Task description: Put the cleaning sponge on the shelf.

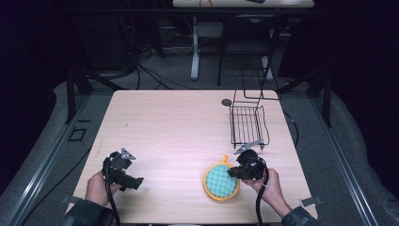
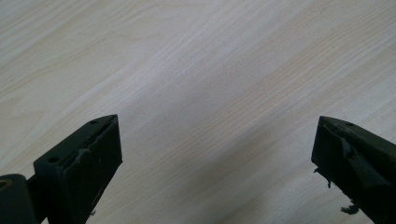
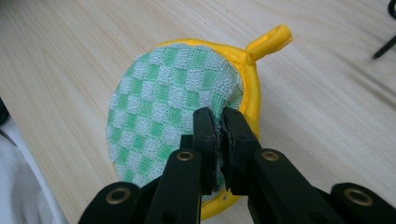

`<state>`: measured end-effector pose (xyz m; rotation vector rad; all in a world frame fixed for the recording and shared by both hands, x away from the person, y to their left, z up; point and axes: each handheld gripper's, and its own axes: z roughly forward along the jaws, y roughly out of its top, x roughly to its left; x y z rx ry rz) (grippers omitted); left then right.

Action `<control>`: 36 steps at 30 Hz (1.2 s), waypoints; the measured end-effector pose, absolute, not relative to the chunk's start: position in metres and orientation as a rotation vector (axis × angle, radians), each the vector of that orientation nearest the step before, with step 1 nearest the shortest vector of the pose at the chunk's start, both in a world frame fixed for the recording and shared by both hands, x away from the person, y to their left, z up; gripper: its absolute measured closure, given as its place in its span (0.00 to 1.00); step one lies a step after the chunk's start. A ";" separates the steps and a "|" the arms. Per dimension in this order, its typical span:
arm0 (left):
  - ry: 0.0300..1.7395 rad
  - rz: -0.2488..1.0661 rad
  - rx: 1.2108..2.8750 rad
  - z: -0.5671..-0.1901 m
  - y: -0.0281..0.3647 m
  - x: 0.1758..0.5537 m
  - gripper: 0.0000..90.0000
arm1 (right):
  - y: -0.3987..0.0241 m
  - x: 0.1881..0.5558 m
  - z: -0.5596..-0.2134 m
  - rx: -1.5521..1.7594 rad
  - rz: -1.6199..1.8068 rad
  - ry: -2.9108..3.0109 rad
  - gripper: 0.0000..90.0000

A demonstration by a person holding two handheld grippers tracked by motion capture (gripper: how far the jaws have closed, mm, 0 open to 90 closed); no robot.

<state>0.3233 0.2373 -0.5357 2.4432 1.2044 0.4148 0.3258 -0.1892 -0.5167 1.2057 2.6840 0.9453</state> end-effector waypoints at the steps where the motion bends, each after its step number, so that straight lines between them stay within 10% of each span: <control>1: 1.205 0.416 2.443 -0.536 0.237 0.323 0.02 | -0.190 0.324 -0.513 1.203 0.957 2.669 0.95; 36: 1.193 0.430 2.437 -0.535 0.237 0.323 0.02 | -0.207 0.318 -0.481 1.173 1.017 2.512 0.95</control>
